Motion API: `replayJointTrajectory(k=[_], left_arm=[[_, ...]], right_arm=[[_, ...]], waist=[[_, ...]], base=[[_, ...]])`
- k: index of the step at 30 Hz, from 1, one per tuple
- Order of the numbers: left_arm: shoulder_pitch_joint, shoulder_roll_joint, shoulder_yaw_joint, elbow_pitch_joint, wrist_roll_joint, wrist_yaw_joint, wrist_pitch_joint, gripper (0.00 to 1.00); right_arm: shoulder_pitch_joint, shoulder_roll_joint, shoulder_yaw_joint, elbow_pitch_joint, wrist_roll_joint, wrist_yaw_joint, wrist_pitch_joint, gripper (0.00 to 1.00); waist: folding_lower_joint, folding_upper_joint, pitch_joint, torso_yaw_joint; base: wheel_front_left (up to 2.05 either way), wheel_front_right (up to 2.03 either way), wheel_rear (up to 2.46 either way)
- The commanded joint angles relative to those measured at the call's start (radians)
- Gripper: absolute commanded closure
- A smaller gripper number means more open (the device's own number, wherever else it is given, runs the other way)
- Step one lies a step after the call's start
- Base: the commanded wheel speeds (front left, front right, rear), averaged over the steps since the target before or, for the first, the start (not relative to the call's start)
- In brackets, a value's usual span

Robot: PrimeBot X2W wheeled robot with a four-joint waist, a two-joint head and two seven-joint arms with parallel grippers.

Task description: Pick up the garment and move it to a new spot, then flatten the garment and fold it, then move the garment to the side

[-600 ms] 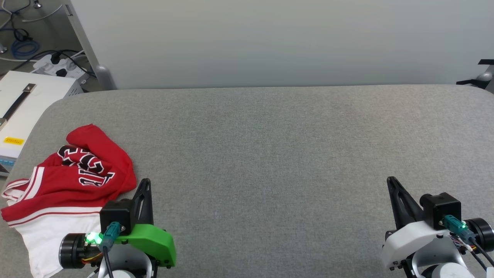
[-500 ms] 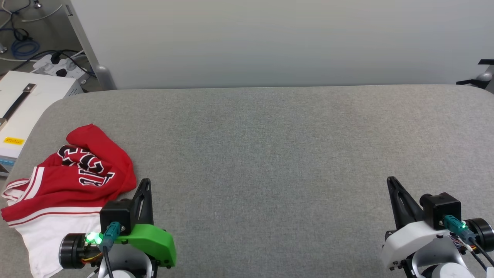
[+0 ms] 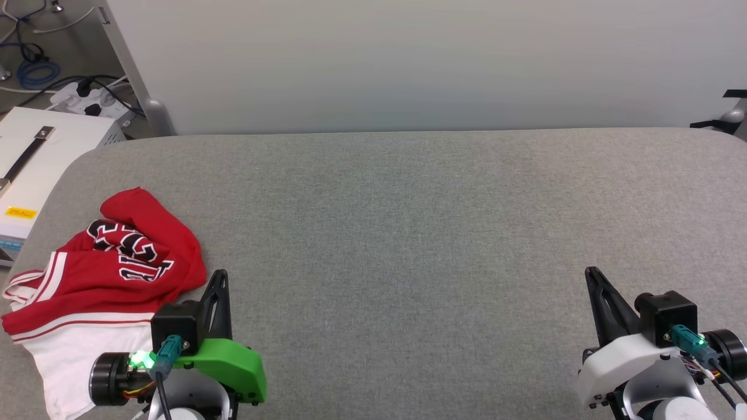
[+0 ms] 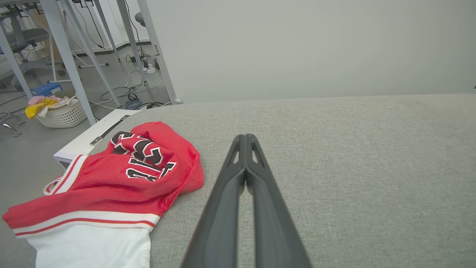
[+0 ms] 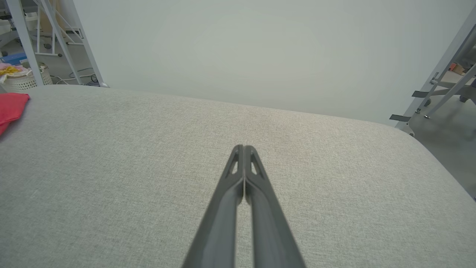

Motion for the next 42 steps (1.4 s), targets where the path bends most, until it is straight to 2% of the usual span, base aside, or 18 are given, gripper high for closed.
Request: replayJointTrajectory(k=[1,12,13,42], left_arm=[[-0.017,-0.004,0.0,-0.002,0.01,-0.004,-0.001,1.0],[-0.017,-0.004,0.0,-0.002,0.01,-0.004,-0.001,1.0],[0.0,0.0,0.0,0.0,0.0,0.0,0.0,0.0],[-0.006,-0.001,-0.028,-0.011,-0.012,0.038,-0.053,0.0]], right_arm=[[-0.016,0.001,0.0,0.002,-0.01,-0.001,0.003,1.0],[-0.016,0.001,0.0,0.002,-0.01,-0.001,0.003,1.0],[0.0,0.0,0.0,0.0,0.0,0.0,0.0,0.0],[0.013,0.0,-0.023,-0.034,0.07,0.0,-0.052,0.0]], waist=[[0.0,0.0,0.0,0.0],[0.0,0.0,0.0,0.0],[0.0,0.0,0.0,0.0],[0.0,0.0,-0.002,0.003]], base=[[0.0,0.0,0.0],[0.0,0.0,0.0],[0.0,0.0,0.0],[0.0,0.0,0.0]])
